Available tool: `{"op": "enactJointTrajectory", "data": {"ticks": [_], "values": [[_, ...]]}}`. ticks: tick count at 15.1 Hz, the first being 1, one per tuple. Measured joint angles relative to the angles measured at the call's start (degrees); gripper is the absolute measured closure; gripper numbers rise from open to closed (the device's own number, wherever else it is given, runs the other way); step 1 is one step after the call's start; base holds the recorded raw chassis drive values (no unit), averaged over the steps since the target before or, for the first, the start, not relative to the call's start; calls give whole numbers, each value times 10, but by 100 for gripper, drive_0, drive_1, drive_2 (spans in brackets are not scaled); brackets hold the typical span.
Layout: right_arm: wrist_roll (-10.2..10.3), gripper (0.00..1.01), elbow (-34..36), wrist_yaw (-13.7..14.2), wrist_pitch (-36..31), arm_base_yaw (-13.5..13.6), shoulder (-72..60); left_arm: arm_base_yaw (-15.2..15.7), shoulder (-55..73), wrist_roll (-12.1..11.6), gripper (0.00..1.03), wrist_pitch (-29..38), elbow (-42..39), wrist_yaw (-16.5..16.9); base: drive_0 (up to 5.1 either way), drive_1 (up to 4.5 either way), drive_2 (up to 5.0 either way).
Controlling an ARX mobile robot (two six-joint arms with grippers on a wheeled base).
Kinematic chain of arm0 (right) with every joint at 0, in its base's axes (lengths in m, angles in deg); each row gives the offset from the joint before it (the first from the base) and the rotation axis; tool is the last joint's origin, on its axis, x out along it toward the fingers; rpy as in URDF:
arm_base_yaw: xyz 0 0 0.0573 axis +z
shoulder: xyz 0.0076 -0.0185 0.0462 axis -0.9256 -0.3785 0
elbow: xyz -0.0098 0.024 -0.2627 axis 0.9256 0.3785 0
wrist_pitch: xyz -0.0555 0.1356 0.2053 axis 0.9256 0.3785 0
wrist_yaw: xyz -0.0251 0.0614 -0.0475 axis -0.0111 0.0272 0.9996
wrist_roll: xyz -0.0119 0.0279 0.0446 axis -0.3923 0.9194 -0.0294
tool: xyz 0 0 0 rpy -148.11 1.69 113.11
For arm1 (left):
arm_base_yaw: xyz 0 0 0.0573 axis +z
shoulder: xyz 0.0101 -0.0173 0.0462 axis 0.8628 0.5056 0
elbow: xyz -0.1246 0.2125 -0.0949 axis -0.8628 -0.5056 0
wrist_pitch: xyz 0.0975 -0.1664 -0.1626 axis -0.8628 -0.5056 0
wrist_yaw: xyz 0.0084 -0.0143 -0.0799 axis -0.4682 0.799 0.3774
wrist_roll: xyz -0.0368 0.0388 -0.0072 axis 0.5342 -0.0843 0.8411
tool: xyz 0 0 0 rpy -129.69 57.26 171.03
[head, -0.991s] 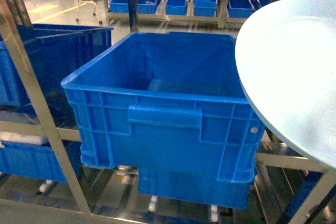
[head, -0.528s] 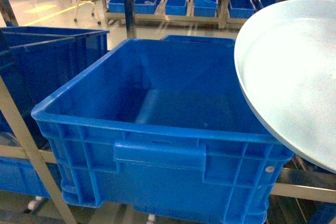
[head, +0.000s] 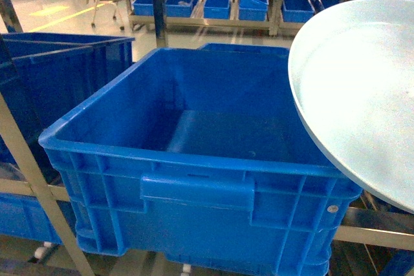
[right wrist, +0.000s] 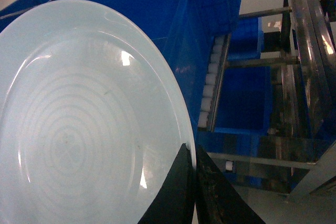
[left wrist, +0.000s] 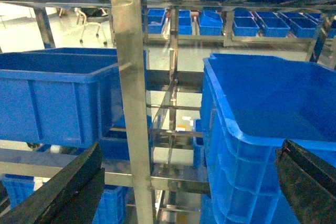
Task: Place blue tray on left shelf second layer neatly
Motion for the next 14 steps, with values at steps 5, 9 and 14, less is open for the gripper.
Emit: {"op": "enactJointTrajectory", "data": {"ticks": [5, 9, 14], "values": [[0, 99, 0, 0, 0, 0, 0, 0, 0, 0, 5, 0, 0, 0, 0, 0, 0], [0, 99, 0, 0, 0, 0, 0, 0, 0, 0, 5, 0, 0, 0, 0, 0, 0], [27, 99, -10, -26, 25, -3, -21, 0, 0, 0, 5, 0, 0, 0, 0, 0, 0]]}}
